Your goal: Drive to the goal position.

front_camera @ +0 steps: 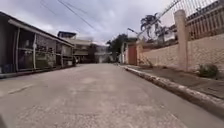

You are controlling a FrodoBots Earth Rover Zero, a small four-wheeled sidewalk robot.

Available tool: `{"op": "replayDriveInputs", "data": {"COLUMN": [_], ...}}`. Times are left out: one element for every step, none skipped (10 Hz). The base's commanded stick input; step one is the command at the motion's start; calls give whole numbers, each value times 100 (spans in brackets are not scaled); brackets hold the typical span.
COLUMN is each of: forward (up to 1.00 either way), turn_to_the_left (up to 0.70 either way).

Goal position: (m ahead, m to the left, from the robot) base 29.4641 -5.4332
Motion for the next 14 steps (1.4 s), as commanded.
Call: {"op": "replayDriveInputs", "data": {"forward": [100, 100, 100, 100, 100, 100, 100, 100, 100, 100, 100, 100, 100, 100], "turn_to_the_left": [-12, -35, -21, -4, 0, 0, 0, 0, 0, 0, 0, 0, 0, 0]}}
